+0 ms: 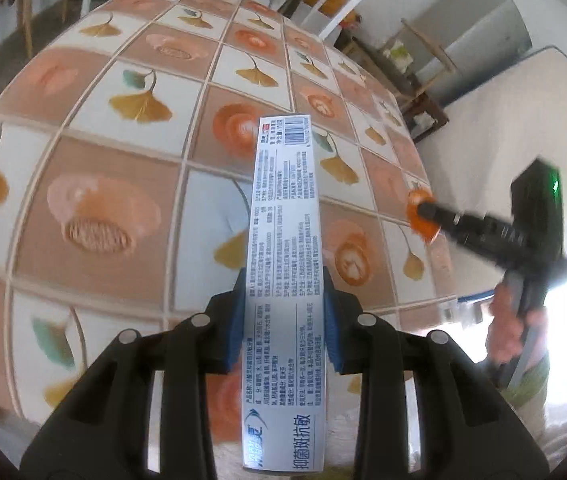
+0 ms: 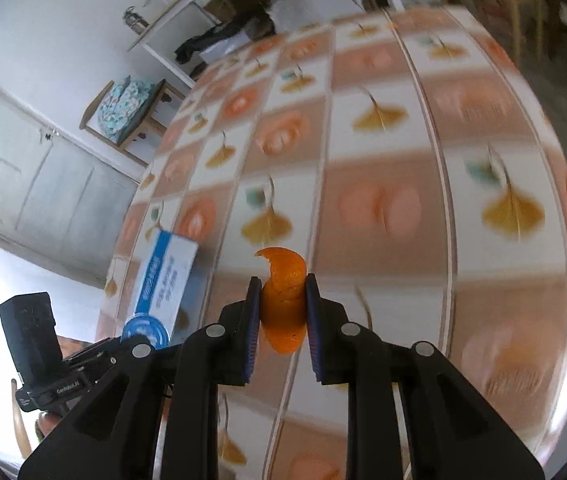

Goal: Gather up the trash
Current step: 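Grasp the blue toothpaste box with the left tool while the right tool grasps the orange peel, then carry the toothpaste box with the left tool while the right tool carries the peel toward the basket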

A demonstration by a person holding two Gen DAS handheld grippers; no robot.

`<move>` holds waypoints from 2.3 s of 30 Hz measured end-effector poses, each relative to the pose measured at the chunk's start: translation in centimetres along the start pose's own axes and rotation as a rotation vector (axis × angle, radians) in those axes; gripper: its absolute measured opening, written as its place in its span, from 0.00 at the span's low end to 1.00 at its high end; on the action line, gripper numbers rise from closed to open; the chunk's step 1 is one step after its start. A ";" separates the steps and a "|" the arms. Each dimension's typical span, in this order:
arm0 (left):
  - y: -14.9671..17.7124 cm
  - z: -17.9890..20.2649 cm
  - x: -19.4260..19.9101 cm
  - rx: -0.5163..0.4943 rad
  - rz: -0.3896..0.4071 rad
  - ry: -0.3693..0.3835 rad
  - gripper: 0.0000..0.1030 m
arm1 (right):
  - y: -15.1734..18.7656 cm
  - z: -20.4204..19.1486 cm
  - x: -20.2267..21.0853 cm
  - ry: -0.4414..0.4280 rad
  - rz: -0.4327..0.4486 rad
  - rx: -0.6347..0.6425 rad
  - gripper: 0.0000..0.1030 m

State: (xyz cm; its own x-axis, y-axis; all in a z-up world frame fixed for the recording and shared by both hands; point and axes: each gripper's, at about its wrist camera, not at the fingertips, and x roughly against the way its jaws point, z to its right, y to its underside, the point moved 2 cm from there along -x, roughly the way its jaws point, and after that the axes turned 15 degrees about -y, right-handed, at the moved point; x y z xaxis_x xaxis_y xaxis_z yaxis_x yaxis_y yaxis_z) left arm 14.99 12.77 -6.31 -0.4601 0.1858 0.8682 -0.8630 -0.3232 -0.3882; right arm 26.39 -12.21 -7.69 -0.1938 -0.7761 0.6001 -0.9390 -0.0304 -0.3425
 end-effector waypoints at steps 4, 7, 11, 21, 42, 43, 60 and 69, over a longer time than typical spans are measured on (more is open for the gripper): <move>1.0 0.3 1.0 0.020 0.043 0.018 0.30 | 1.9 1.0 0.0 -0.017 -0.019 -0.072 0.21; 1.4 0.3 1.9 0.035 0.068 0.049 0.30 | 2.5 0.7 0.4 -0.029 -0.012 -0.093 0.21; 1.8 0.5 3.3 0.032 0.100 0.084 0.30 | 2.9 -0.6 1.3 -0.026 0.012 -0.083 0.21; 2.1 -0.1 5.5 0.067 0.153 0.154 0.30 | 3.4 -3.7 3.5 -0.005 0.049 -0.034 0.21; 1.2 3.9 9.2 -0.028 0.228 0.215 0.30 | 4.3 -4.9 9.1 -0.064 0.177 -0.010 0.21; 1.2 4.5 9.3 -0.041 0.224 0.222 0.30 | 4.5 -4.6 10.2 -0.067 0.201 -0.017 0.21; 2.5 25.6 4.4 -0.444 0.059 0.360 0.30 | 17.6 11.5 32.8 0.152 0.687 -0.345 0.21; 6.2 39.0 -4.5 -0.630 -0.177 0.333 0.30 | 21.9 21.8 32.1 0.138 0.701 -0.583 0.21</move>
State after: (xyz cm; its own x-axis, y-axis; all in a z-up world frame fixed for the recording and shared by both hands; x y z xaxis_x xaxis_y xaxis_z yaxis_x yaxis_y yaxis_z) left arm 19.83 -26.28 -0.61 -0.2548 0.4905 0.8334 -0.8404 0.3139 -0.4418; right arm 5.78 -51.52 -11.69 -0.7692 -0.4141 0.4867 -0.5814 0.7696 -0.2639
